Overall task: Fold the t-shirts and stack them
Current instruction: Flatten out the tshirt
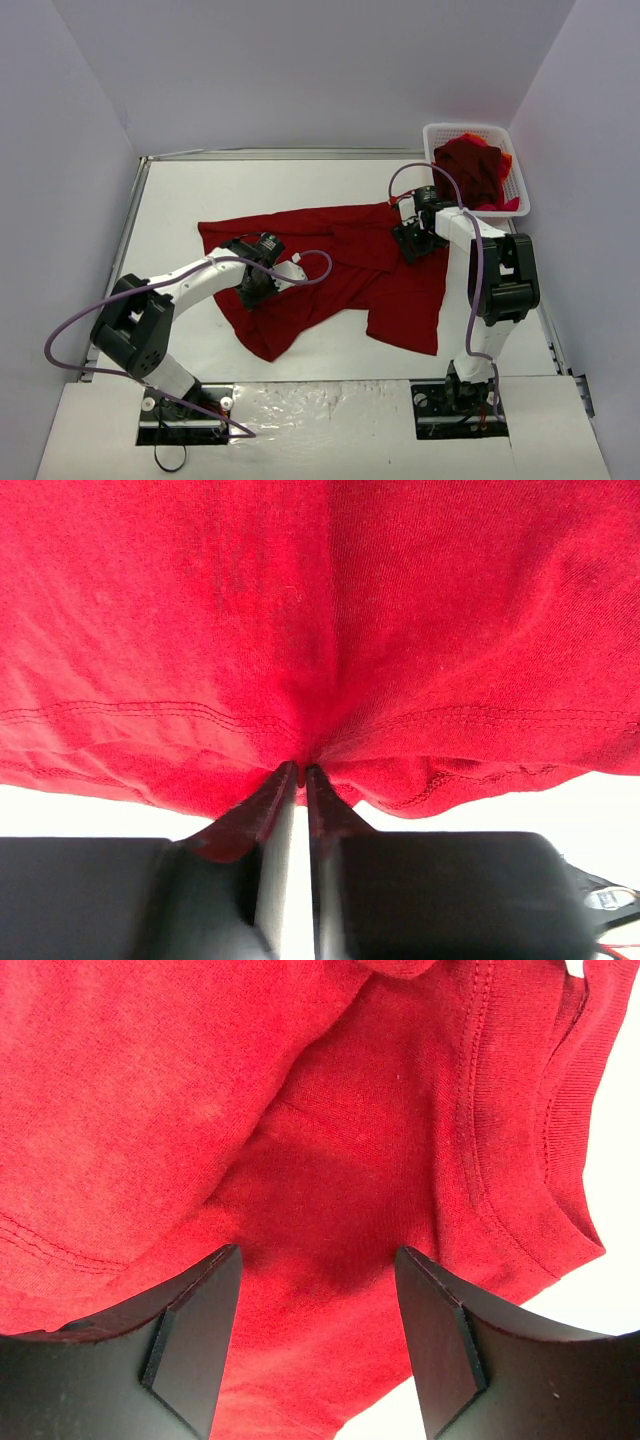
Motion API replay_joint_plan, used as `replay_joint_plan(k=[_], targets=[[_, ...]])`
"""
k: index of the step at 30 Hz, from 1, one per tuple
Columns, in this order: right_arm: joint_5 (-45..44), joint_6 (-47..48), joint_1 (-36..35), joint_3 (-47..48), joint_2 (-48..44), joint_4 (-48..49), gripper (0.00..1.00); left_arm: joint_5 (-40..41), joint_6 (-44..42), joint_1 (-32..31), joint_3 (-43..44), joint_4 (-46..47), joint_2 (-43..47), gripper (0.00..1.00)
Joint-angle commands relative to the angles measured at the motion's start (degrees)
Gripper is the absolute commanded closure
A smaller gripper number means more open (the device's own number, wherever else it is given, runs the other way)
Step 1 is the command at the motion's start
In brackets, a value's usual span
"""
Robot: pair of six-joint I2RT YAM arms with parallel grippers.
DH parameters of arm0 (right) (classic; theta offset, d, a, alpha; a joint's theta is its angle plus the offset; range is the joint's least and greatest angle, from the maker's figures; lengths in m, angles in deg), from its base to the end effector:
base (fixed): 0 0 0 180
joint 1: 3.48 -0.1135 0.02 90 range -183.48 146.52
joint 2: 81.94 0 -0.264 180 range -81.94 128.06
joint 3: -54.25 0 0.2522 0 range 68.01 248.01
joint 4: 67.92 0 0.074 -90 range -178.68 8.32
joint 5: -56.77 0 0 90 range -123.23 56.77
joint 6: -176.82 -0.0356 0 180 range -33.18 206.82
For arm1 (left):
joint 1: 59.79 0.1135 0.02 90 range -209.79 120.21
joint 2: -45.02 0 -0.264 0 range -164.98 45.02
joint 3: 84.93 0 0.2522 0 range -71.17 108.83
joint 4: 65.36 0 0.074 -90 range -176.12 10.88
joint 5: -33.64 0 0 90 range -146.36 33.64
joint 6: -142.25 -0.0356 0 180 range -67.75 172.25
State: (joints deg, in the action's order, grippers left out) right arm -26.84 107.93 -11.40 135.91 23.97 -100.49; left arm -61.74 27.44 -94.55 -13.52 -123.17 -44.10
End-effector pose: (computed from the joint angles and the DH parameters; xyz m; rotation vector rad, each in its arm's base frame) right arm 0.3780 0.0566 0.1723 -0.6811 2.4615 0.0542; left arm 0.2311 -0.1644 0.1948 1.4523 2.5026 -0.1673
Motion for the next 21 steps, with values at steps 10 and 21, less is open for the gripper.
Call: replay_joint_plan(k=[10, 21], targets=[[-1.38, 0.43, -0.34, -0.75, 0.53, -1.23, 0.41, -1.56, 0.38, -0.13, 2.20, -2.00, 0.18, 0.86], [-1.82, 0.69, -0.34, -1.01, 0.79, -1.23, 0.41, -2.26, 0.38, -0.74, 1.68, -2.00, -0.88, 0.80]])
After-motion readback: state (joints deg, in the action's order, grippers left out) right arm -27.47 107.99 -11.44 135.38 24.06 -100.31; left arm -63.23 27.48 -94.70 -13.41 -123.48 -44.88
